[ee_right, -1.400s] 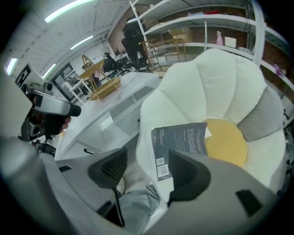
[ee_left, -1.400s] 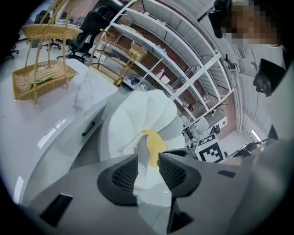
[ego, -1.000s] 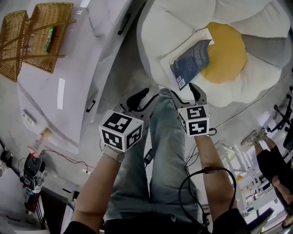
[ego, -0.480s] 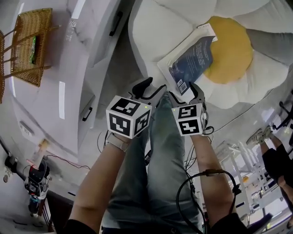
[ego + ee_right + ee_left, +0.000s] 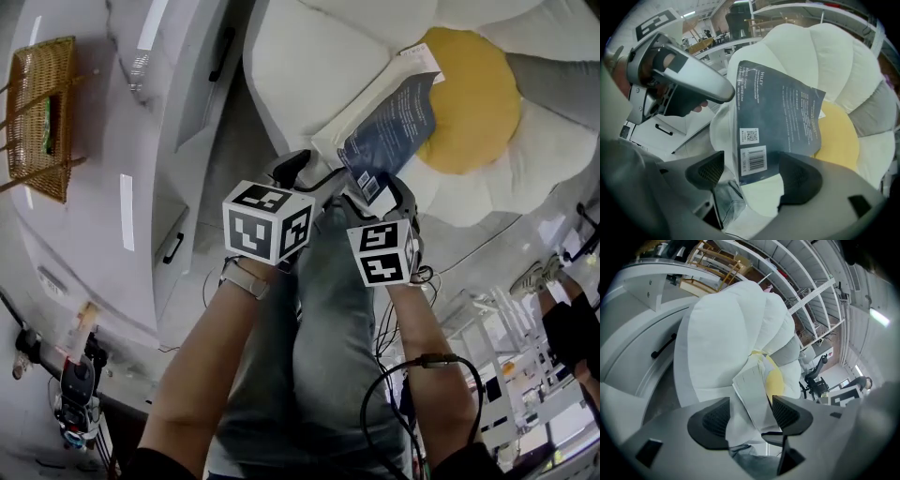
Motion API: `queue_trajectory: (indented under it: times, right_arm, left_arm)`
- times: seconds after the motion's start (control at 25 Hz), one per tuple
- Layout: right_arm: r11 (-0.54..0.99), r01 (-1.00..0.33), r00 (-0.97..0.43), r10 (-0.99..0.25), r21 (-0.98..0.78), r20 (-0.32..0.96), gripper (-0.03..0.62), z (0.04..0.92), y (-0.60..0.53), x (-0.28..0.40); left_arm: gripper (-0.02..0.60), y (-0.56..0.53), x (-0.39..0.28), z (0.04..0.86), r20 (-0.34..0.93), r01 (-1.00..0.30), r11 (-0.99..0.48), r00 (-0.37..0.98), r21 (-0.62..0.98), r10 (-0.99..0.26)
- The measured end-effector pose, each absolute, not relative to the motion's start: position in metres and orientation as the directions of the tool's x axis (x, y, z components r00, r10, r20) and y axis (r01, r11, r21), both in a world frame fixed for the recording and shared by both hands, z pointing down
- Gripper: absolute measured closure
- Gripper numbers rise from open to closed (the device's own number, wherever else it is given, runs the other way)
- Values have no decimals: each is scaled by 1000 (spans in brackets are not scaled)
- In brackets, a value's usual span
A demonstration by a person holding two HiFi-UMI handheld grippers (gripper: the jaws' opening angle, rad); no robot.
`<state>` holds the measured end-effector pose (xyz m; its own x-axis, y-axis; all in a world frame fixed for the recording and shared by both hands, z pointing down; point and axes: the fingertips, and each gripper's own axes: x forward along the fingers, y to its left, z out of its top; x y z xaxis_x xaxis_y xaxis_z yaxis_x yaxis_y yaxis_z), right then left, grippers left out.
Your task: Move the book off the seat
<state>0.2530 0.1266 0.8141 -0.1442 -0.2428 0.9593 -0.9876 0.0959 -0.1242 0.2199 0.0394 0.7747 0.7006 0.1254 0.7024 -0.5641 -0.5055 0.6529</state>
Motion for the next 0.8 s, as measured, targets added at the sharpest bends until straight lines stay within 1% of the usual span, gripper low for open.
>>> queue_trajectory:
  times: [0.4, 0.72, 0.76, 0.8]
  right_arm:
    - [99, -982, -184, -246, -164, 952, 247, 814, 126, 255]
    - [84, -965, -260, -249, -247, 933, 247, 818, 125, 253]
    - [82, -964, -265, -248, -252, 932, 247, 818, 125, 254]
    - [82, -963, -269, -245, -257, 932, 247, 817, 125, 253]
  left_arm:
    - [311, 24, 246, 790, 686, -573, -457, 718, 681, 122]
    - [313, 24, 248, 795, 688, -590, -418, 714, 691, 129]
    - [331, 25, 250, 793, 676, -581, -410, 724, 703, 134]
    - [397, 26, 253, 789, 663, -573, -398, 736, 717, 136]
